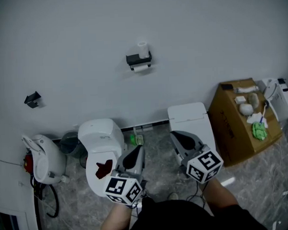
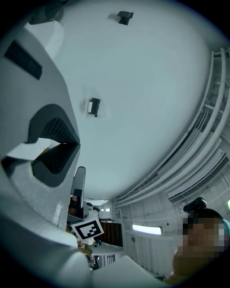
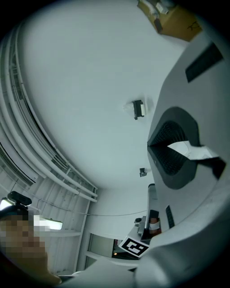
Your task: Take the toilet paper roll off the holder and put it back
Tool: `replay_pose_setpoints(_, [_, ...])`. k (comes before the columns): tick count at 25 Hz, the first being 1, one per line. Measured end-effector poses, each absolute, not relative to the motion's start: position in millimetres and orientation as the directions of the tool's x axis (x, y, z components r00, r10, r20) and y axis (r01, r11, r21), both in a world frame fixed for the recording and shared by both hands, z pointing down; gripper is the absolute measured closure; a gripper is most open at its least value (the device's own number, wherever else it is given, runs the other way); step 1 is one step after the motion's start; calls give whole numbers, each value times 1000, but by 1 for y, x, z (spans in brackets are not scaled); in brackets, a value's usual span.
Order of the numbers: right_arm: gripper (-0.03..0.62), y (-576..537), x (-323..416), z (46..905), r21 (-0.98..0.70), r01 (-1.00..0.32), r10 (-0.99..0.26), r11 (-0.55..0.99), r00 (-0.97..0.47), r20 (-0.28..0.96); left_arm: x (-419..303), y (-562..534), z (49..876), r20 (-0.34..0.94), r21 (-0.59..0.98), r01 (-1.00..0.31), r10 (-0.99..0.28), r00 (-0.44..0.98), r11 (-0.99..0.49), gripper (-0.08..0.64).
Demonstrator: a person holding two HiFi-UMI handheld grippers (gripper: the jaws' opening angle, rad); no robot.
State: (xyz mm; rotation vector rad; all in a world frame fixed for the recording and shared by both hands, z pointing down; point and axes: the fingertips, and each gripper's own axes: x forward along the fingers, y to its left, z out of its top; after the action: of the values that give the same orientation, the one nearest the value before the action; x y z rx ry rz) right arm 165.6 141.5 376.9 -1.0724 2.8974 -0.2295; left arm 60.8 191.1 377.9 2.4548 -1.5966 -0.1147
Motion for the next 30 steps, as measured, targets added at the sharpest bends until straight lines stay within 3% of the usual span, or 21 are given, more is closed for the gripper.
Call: replay_pose_setpoints(30, [595, 164, 207, 373, -144, -652, -658, 745, -753, 2, 103, 210, 373, 35, 185, -892, -905, 425, -412, 557])
